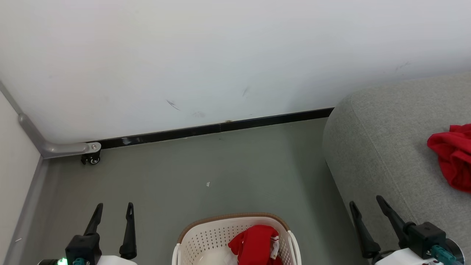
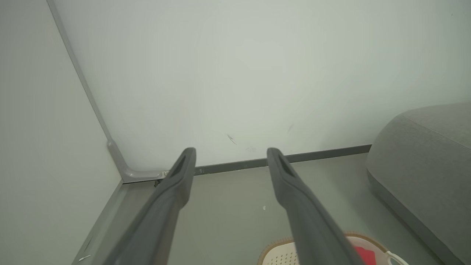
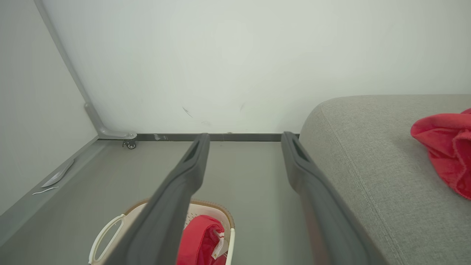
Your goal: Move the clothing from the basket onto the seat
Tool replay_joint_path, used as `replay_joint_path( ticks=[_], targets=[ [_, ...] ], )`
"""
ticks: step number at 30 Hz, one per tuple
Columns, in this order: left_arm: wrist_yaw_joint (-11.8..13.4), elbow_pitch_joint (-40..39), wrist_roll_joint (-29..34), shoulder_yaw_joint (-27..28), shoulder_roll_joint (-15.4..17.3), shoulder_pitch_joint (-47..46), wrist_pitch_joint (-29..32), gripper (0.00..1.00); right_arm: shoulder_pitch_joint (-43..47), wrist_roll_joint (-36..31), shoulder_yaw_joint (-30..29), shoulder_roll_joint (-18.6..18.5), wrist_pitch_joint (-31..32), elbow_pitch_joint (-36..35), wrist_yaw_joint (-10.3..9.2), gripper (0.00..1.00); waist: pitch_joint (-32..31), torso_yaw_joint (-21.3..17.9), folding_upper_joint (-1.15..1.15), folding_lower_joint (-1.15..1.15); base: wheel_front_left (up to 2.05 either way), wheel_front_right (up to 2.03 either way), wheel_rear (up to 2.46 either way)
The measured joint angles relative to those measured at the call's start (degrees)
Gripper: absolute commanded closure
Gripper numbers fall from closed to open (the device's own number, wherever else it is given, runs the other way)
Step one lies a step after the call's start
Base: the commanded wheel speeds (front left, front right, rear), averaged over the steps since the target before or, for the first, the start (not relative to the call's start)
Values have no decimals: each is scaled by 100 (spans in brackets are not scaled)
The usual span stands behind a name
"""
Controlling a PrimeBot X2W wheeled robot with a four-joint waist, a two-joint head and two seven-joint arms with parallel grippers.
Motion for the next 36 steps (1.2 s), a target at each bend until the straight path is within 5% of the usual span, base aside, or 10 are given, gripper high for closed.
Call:
replay_joint_path(
  ticks=[36],
  targets=[
    [-210,-57,355,-113,60,-99,0,0,-241,-73,182,2,43,-410,0,0,531,78,0,0,0,0,0]
  ],
)
